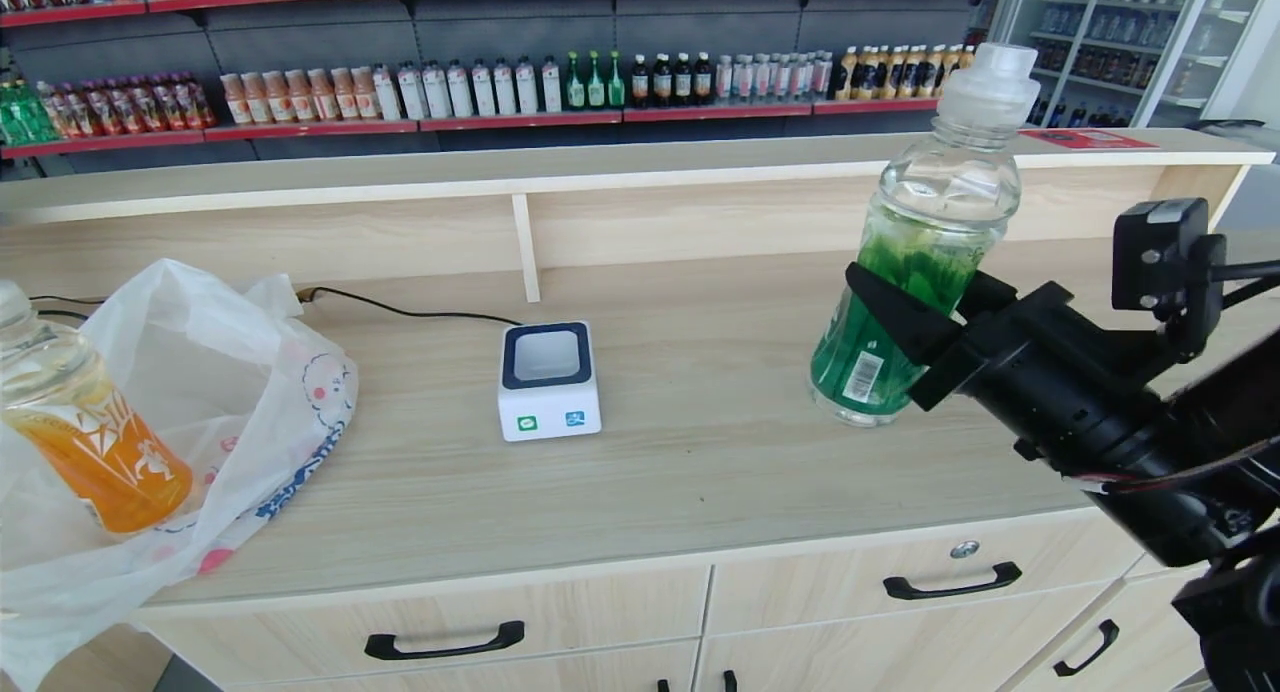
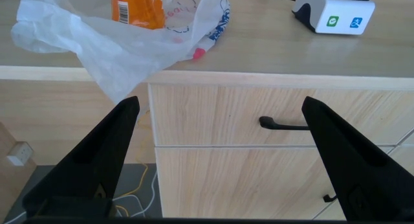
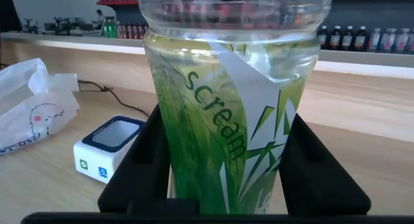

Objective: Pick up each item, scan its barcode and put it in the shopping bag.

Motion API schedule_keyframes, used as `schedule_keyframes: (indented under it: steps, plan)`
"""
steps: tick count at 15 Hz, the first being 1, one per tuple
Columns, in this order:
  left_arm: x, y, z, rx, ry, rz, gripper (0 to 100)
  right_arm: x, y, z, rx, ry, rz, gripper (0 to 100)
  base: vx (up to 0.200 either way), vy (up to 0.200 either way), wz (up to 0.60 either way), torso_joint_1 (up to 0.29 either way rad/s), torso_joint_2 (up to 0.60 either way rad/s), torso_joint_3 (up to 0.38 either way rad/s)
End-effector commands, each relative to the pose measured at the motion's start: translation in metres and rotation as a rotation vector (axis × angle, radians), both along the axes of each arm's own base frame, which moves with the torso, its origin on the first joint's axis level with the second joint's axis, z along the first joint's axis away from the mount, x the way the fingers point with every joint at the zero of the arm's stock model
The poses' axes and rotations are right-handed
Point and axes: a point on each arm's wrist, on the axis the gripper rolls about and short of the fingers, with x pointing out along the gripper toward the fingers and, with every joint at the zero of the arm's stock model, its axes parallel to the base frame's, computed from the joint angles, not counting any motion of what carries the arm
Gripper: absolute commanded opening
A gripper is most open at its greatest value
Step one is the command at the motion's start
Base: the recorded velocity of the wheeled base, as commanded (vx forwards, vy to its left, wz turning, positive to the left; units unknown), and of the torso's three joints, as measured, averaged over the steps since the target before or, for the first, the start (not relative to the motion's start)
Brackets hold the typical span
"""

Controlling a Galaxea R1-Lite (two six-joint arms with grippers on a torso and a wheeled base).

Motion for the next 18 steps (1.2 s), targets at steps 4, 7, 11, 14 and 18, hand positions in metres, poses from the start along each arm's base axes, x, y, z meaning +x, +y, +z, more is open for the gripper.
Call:
schedule_keyframes:
  steps: [4, 7, 11, 14, 18]
  plan:
    - [0.0, 0.0, 0.0, 0.0, -0.002, 0.0, 100, -0.074, 0.045, 0.013, 0.171, 0.075, 0.064, 0, 0.0, 0.0, 0.0, 0.0, 0.0, 0.0]
    - [0.0, 0.0, 0.0, -0.002, -0.002, 0.0, 100, -0.103, 0.069, 0.034, 0.34, 0.136, 0.116, 0, 0.0, 0.0, 0.0, 0.0, 0.0, 0.0]
    - [0.0, 0.0, 0.0, 0.0, -0.002, 0.0, 100, -0.12, 0.084, 0.048, 0.411, 0.152, 0.216, 0, 0.0, 0.0, 0.0, 0.0, 0.0, 0.0]
    - [0.0, 0.0, 0.0, 0.0, -0.002, 0.0, 100, -0.136, 0.093, 0.05, 0.434, 0.186, 0.307, 0, 0.0, 0.0, 0.0, 0.0, 0.0, 0.0]
    - [0.0, 0.0, 0.0, 0.0, -0.002, 0.0, 100, -0.14, 0.106, 0.063, 0.509, 0.196, 0.372, 0, 0.0, 0.0, 0.0, 0.0, 0.0, 0.0]
